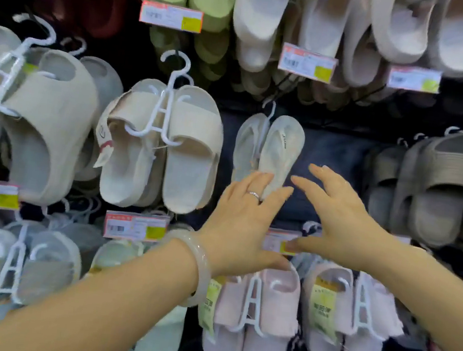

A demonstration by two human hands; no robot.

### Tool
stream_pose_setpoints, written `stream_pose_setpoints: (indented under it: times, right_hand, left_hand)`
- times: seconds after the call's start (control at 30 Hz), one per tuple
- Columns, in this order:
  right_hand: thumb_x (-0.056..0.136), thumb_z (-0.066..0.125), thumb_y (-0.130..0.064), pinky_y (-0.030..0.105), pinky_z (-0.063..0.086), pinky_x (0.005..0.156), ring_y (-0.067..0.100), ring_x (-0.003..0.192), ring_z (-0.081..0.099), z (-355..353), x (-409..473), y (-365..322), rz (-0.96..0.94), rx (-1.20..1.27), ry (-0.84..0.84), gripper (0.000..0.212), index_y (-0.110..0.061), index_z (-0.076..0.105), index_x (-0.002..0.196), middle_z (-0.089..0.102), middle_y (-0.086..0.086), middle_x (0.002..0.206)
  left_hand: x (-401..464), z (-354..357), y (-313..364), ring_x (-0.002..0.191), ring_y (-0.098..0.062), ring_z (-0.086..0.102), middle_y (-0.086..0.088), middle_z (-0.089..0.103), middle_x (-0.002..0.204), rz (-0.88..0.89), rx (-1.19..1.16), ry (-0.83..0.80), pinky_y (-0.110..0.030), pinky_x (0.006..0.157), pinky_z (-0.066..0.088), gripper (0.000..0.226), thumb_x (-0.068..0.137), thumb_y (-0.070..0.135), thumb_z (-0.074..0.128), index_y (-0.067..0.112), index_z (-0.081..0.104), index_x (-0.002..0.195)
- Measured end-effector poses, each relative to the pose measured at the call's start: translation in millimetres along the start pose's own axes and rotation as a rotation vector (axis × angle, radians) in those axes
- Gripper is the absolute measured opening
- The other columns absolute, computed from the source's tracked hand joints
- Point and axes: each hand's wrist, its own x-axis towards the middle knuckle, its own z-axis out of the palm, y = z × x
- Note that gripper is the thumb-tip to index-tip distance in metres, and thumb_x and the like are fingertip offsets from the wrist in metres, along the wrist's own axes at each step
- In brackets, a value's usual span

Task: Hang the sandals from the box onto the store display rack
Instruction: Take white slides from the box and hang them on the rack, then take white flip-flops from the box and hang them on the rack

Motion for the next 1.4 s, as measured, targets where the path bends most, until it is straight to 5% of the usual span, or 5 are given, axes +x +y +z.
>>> stream_pose_setpoints:
  times: [0.13, 0.27, 0.43, 0.83, 1.4]
  right_hand:
    - [0.066, 0.070, -0.059, 0.043, 0.009, 0.119, 0.025, 0.146, -0.003, 6.5, -78.9, 50.4, 0.098, -0.025, -0.137, 0.106, -0.026, 0.012, 0.149, -0.002, 0.006, 0.157]
    - [0.052, 0.061, -0.072, 0.058, 0.030, 0.107, 0.045, 0.135, 0.028, 37.0, -161.8, 104.7, 0.157, -0.035, -0.212, 0.107, -0.022, 0.027, 0.140, 0.029, 0.026, 0.146]
    - [0.071, 0.067, -0.060, 0.046, 0.011, 0.117, 0.032, 0.145, 0.003, 80.9, -277.2, 143.6, 0.267, -0.081, -0.551, 0.106, -0.019, 0.009, 0.149, 0.001, 0.014, 0.157]
    - [0.076, 0.069, -0.048, 0.046, 0.016, 0.115, 0.034, 0.142, 0.011, 216.5, -470.9, 214.6, 0.656, 0.066, -0.917, 0.094, -0.017, 0.017, 0.147, 0.011, 0.016, 0.153]
    - [0.078, 0.068, -0.040, 0.042, 0.030, 0.111, 0.033, 0.135, 0.025, 343.4, -583.5, 394.9, 0.832, 0.330, -1.238, 0.079, -0.018, 0.029, 0.143, 0.020, 0.010, 0.147]
  left_hand:
    - [0.7, 52.0, 81.9, 0.146, -0.021, -0.010, -0.003, -0.007, 0.158, 0.032, -0.110, -0.120, -0.042, 0.120, 0.002, 0.103, 0.073, 0.061, 0.063, 0.028, 0.002, 0.149]
    - [-3.9, 115.7, 156.7, 0.146, -0.024, -0.006, -0.006, -0.002, 0.158, 0.090, -0.187, -0.259, -0.046, 0.119, 0.007, 0.105, 0.073, 0.062, 0.065, 0.026, 0.003, 0.150]
    - [-28.7, 203.3, 237.5, 0.146, -0.027, -0.003, -0.006, -0.005, 0.158, 0.080, -0.298, -0.564, -0.045, 0.118, 0.010, 0.100, 0.075, 0.060, 0.063, 0.028, 0.004, 0.149]
    - [-100.1, 409.7, 369.2, 0.146, -0.030, 0.004, -0.010, 0.005, 0.158, 0.196, -0.438, -1.036, -0.045, 0.117, 0.016, 0.103, 0.072, 0.067, 0.061, 0.022, 0.008, 0.149]
    - [-71.6, 578.8, 458.6, 0.130, -0.030, 0.037, -0.013, 0.042, 0.140, -0.172, -0.493, -1.344, -0.038, 0.103, 0.037, 0.090, 0.062, 0.067, 0.058, 0.009, 0.047, 0.130]
